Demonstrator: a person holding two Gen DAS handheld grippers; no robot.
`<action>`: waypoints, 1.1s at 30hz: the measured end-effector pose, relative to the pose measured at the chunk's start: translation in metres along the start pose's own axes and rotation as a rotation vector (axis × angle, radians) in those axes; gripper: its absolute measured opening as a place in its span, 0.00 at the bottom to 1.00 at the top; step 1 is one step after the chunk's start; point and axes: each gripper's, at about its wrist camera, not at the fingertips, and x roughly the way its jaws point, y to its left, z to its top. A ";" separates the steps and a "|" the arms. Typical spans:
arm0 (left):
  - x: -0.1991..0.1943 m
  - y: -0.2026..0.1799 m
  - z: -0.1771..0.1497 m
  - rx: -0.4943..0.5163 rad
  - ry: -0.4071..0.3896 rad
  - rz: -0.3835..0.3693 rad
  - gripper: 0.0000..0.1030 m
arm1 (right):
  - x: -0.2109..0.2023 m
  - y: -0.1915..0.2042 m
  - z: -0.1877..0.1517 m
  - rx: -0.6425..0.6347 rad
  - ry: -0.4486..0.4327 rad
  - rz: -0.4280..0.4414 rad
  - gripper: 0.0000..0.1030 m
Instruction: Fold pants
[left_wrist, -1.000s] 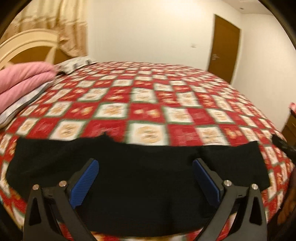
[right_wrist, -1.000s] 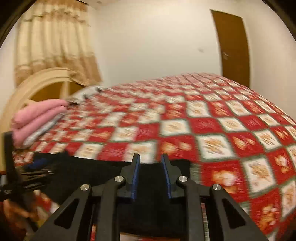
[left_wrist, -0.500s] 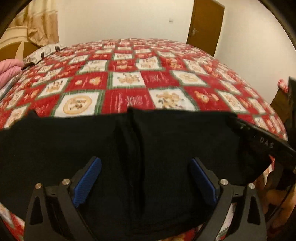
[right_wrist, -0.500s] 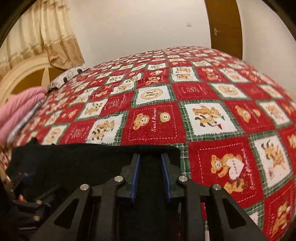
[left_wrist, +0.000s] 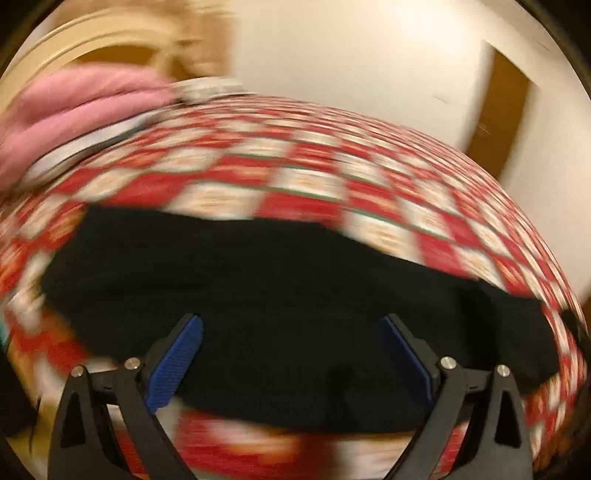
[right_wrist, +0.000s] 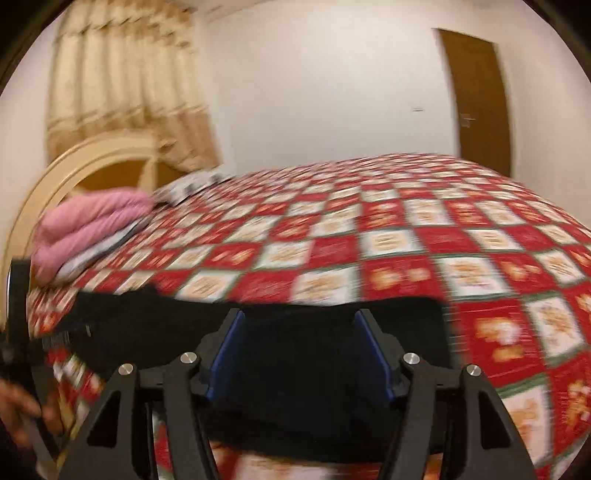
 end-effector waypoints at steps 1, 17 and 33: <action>-0.005 0.029 0.001 -0.064 -0.015 0.051 0.96 | 0.008 0.012 -0.003 -0.027 0.022 0.024 0.61; 0.032 0.173 0.002 -0.566 -0.004 0.132 0.97 | 0.023 0.047 -0.018 -0.052 0.145 0.039 0.67; -0.028 0.082 0.044 -0.253 -0.236 -0.020 0.22 | -0.003 -0.032 -0.009 0.225 0.092 -0.032 0.67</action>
